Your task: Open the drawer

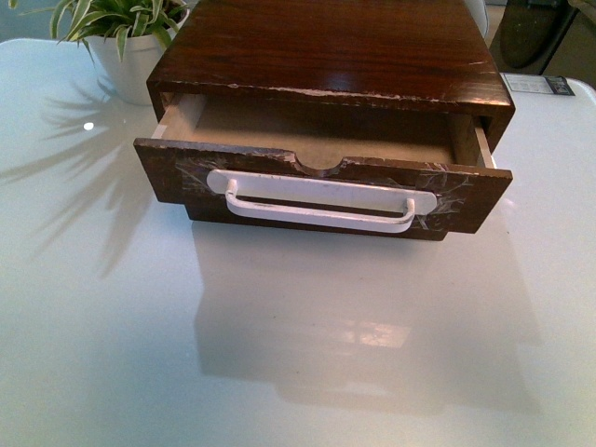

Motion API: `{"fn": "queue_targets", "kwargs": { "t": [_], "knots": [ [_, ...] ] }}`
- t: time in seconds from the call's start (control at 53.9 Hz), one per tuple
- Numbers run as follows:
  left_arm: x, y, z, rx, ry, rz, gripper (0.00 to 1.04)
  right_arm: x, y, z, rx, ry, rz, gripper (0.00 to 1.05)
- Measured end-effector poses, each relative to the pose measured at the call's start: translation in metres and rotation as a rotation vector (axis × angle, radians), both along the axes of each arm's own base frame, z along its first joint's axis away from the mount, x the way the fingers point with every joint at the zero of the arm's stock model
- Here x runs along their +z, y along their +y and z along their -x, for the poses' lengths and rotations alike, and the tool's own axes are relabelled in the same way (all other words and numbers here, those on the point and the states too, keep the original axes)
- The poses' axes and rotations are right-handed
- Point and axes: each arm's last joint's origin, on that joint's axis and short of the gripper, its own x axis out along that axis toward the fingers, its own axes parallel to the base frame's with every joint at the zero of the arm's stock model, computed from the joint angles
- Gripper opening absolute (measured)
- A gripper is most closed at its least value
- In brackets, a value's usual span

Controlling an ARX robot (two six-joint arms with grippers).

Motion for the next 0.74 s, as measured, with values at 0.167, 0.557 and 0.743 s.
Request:
{"fn": "queue_targets", "kwargs": {
  "t": [0.167, 0.557, 0.743],
  "knots": [
    [0.0000, 0.0000, 0.0000, 0.000, 0.000, 0.000, 0.96, 0.0000, 0.0000, 0.0000, 0.000, 0.000, 0.000, 0.96],
    [0.0000, 0.0000, 0.0000, 0.000, 0.000, 0.000, 0.96, 0.0000, 0.0000, 0.0000, 0.000, 0.000, 0.000, 0.96],
    [0.0000, 0.0000, 0.0000, 0.000, 0.000, 0.000, 0.96, 0.0000, 0.0000, 0.0000, 0.000, 0.000, 0.000, 0.96]
  ]
}}
